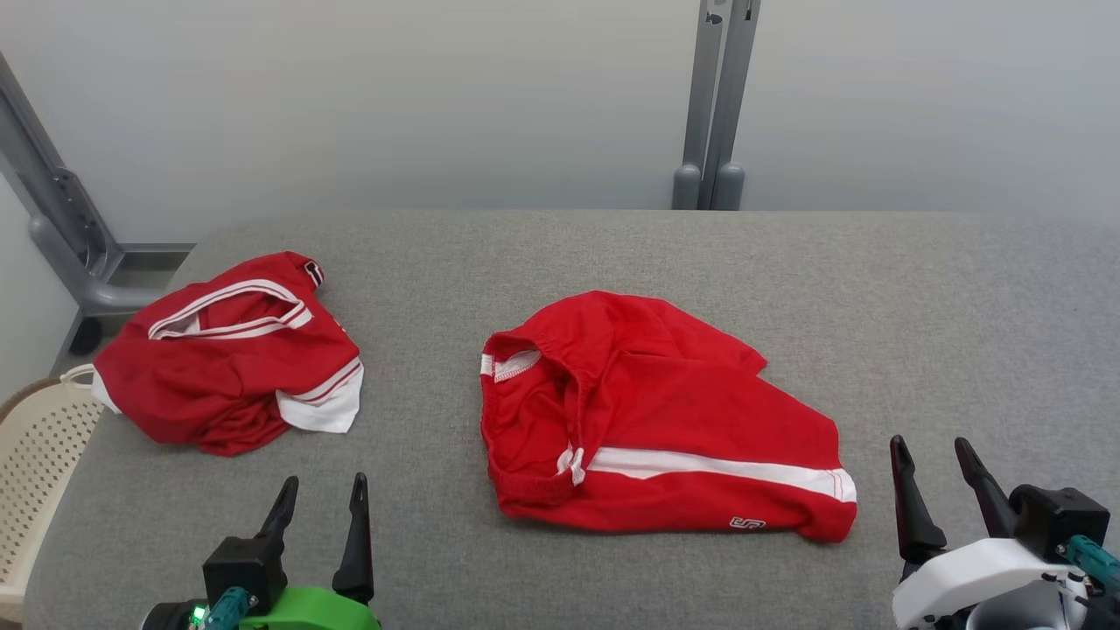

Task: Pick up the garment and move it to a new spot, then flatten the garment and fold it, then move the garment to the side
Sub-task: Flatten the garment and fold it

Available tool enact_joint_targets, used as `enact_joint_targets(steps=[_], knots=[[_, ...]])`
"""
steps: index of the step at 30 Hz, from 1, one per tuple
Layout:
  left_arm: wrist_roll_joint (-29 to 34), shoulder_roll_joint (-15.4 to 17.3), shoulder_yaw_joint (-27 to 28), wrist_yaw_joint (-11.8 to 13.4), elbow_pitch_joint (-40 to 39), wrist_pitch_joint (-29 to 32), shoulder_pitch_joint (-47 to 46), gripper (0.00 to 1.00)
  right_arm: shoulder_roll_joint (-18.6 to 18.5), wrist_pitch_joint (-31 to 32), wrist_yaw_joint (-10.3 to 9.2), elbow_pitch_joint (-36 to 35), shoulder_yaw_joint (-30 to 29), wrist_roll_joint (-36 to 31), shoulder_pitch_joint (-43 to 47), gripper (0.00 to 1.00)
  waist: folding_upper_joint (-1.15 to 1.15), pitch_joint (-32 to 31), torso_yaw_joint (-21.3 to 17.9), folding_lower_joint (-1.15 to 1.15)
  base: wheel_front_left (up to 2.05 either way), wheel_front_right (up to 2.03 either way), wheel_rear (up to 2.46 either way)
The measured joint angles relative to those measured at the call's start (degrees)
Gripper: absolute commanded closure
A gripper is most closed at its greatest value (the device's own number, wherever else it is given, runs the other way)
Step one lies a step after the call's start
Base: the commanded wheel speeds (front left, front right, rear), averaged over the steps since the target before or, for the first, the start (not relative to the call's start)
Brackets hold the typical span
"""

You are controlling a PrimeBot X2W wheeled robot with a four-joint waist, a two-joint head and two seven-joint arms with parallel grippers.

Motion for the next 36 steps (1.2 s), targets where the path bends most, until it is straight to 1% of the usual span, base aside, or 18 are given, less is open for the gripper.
enact_joint_targets(steps=[3, 8, 11, 12, 20, 22, 25, 27, 28, 31, 34, 36], knots=[[-0.19, 0.29, 0.0, -0.08, 0.63, 0.09, 0.11, 0.0, 0.0, -0.1, 0.0, 1.71, -1.02, 0.21, -0.34, 0.0, 0.0, -0.34, -0.16, 0.0, 0.0, 0.0, 0.0], [-0.87, 0.4, -0.18, -0.57, 1.6, 0.16, 0.64, 0.0, 0.03, 0.4, 0.0, 3.8, -0.92, 0.3, -0.65, 0.0, 0.0, -0.48, -0.32, 0.0, 0.0, 0.0, 0.0], [-0.87, 0.42, -0.54, -0.59, 1.91, 0.24, 0.63, 0.0, 0.03, 0.49, 0.0, 4.13, -0.37, -0.1, -0.77, 0.0, 0.0, -0.34, -0.31, 0.0, 0.0, 0.0, 0.0], [-0.87, 0.44, -0.66, -0.59, 1.99, 0.33, 0.63, 0.0, 0.03, 0.51, 0.0, 4.05, 0.04, -1.45, -0.87, 0.0, 0.0, -0.29, -0.32, 0.0, 0.0, 0.0, 0.0], [-0.85, 0.58, -1.54, -0.59, 2.36, 0.81, 0.45, 0.0, 0.07, 1.26, 0.01, 3.76, 0.77, -1.48, -1.32, 0.0, 0.0, 0.12, -0.17, 0.0, 0.0, 0.0, 0.0], [-0.96, 0.56, -1.74, -1.05, 2.36, 0.82, 0.13, 0.0, 0.07, 2.46, 0.01, 3.66, 0.93, -2.13, -1.39, 0.0, 0.0, 0.19, -0.03, 0.0, 0.0, 0.0, 0.0], [-1.52, 0.51, -2.4, -1.87, 2.07, 2.15, -0.98, 0.0, 0.07, 6.16, 0.01, 3.81, 0.75, -2.77, -1.78, 0.0, 0.0, 0.38, 0.0, 0.0, 0.0, 0.0, 0.0], [-2.0, 0.35, -3.18, -2.42, 1.67, 4.33, -1.86, 0.0, 0.09, 10.04, 0.01, 3.87, 0.38, -3.2, -2.13, 0.0, 0.0, 0.56, -0.11, 0.0, 0.0, 0.0, 0.0], [-2.47, 0.23, -3.65, -2.92, 1.44, 5.91, -2.47, 0.0, 0.08, 12.72, 0.01, 4.01, 0.03, -2.23, -2.47, 0.0, 0.0, 0.69, -0.18, 0.0, 0.0, 0.0, 0.0], [-5.26, -1.16, -5.38, -4.57, 1.46, 13.9, -4.74, 0.0, 0.05, 20.83, 0.0, 3.71, -1.8, -1.38, -3.53, 0.0, 0.0, 1.19, -0.27, 0.0, 0.0, 0.0, 0.0], [-6.21, -2.29, -7.83, -5.16, 0.87, 21.38, -8.14, 0.0, 0.09, 28.15, 0.0, 1.98, -3.79, -1.64, -4.6, 0.0, 0.0, 1.88, -0.23, 0.0, 0.0, 0.0, 0.0], [-6.56, -3.16, -9.31, -5.02, 0.47, 26.29, -10.84, 0.0, 0.02, 32.34, -0.02, 0.33, -4.23, -1.94, -5.43, 0.0, 0.0, 2.4, -0.21, 0.0, 0.0, 0.0, 0.0]])
